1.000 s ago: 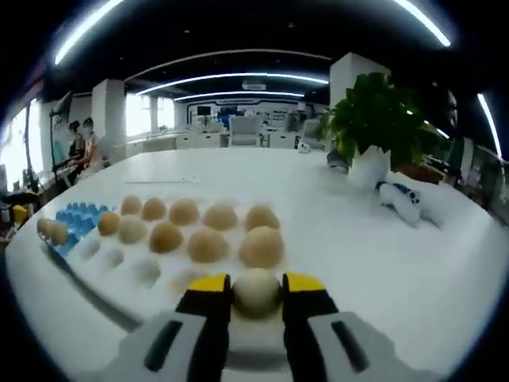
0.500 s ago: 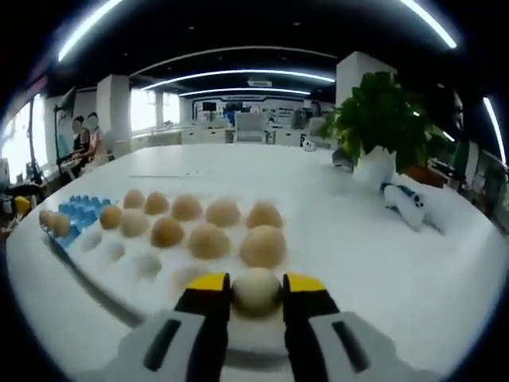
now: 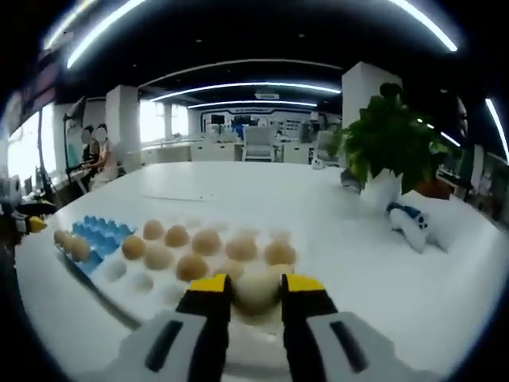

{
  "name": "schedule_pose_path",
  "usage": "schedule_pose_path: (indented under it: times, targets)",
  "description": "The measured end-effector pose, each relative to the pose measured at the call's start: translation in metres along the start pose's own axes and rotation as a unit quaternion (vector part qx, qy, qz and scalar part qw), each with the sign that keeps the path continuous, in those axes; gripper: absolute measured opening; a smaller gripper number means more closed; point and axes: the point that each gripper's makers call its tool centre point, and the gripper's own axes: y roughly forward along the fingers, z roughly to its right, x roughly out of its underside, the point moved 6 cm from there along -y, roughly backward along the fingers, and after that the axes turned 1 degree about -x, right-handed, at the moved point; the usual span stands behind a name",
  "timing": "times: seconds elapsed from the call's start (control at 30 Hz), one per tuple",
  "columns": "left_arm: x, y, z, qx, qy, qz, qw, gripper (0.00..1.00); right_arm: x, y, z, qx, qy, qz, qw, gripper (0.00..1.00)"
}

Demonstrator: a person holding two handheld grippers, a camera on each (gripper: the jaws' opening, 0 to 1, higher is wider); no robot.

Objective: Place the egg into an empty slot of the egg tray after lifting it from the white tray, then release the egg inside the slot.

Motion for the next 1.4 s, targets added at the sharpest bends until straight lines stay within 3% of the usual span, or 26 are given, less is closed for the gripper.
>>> schedule_pose_path:
  times: [0.2, 0.33, 0.6, 0.67, 0.7, 0.83, 1.17, 1.4]
  targets:
    - [0.002, -0.001, 0.001, 0.002, 0.000, -0.004, 1.0000, 0.61, -0.004, 0.009, -0.034, -0.049, -0.010, 0.004, 0.9987, 0.24]
    - [0.002, -0.001, 0.001, 0.003, 0.000, -0.005, 1.0000, 0.61, -0.005, 0.018, -0.075, -0.112, -0.006, 0.001, 0.9937, 0.24]
    - [0.003, -0.003, 0.002, 0.003, -0.002, -0.006, 1.0000, 0.60, -0.009, 0.035, -0.142, -0.218, -0.023, 0.001, 0.9758, 0.24]
    - [0.003, -0.003, 0.002, 0.003, -0.003, -0.006, 1.0000, 0.60, -0.010, 0.038, -0.148, -0.220, -0.024, 0.005, 0.9752, 0.24]
    - [0.003, -0.003, 0.002, 0.002, -0.003, -0.006, 1.0000, 0.60, -0.009, 0.040, -0.159, -0.244, -0.024, -0.001, 0.9694, 0.24]
    - [0.000, -0.007, -0.002, -0.008, 0.006, 0.001, 1.0000, 0.61, -0.006, 0.047, -0.181, -0.268, -0.038, -0.004, 0.9626, 0.24]
    - [0.003, -0.009, -0.004, -0.010, -0.001, -0.004, 0.9999, 0.60, 0.009, 0.057, -0.202, -0.306, -0.041, -0.026, 0.9509, 0.24]
    - [0.003, -0.008, -0.003, -0.007, -0.001, -0.007, 1.0000, 0.59, 0.018, 0.061, -0.211, -0.321, -0.075, -0.034, 0.9435, 0.24]
